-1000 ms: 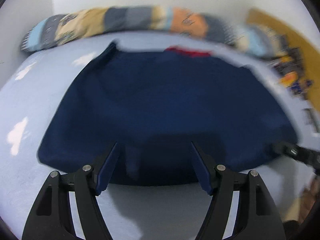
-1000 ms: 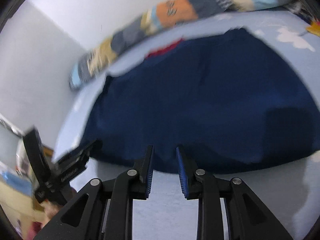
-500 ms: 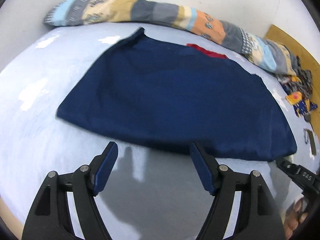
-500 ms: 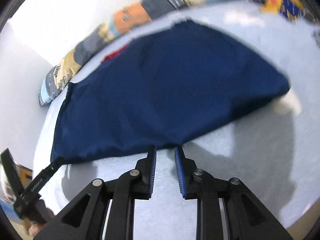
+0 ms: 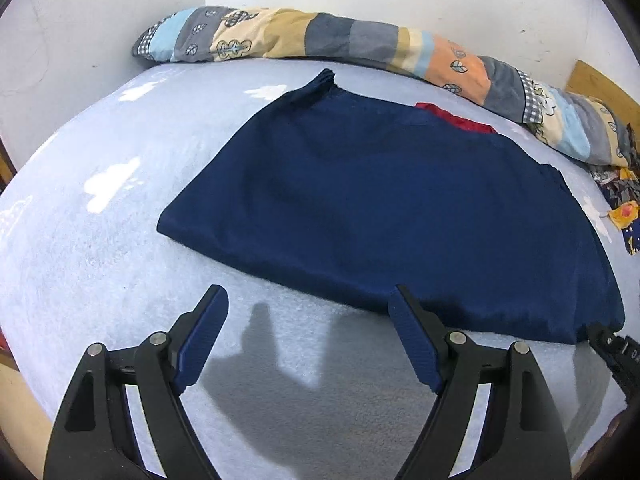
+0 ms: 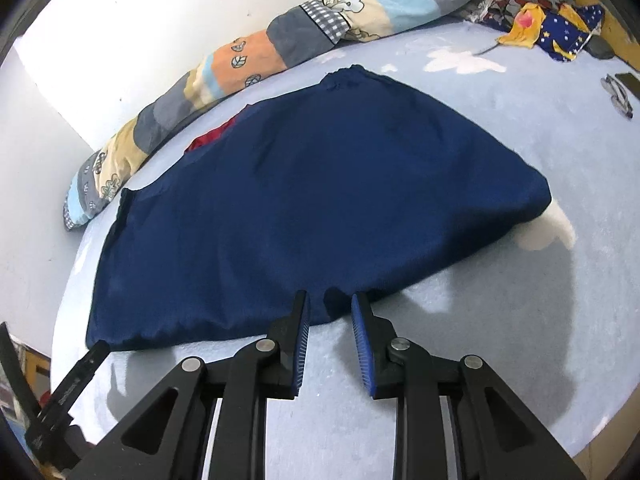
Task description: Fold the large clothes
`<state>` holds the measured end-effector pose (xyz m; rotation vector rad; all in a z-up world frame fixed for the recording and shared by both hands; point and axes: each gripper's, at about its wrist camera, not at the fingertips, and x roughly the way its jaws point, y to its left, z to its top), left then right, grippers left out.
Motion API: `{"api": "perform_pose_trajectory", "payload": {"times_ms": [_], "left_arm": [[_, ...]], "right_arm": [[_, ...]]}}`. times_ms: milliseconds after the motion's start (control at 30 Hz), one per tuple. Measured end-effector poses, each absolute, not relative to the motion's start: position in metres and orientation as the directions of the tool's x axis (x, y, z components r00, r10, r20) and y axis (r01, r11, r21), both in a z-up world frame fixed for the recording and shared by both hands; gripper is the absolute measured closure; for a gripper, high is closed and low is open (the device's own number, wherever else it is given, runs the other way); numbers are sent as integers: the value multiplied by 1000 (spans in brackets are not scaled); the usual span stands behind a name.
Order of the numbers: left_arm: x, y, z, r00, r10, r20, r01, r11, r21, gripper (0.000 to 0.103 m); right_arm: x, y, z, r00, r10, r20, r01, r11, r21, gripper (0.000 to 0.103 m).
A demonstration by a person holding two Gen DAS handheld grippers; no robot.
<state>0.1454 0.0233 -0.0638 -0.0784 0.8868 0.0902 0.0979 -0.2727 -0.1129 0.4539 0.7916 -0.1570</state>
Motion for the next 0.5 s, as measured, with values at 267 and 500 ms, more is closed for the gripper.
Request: {"api": "perform_pose_trajectory", "payload": {"times_ms": [267,500], "left_arm": [[141,12,-61,657,45,-752,-64,998,4,20],[138,5,-59,671,35,-741,-34,999,16,20]], "right_arm": [[112,-266,-113,697,-22,-717,303,915,266,78],[118,-273,-126,656,5,-755,325,900,289,79]]}}
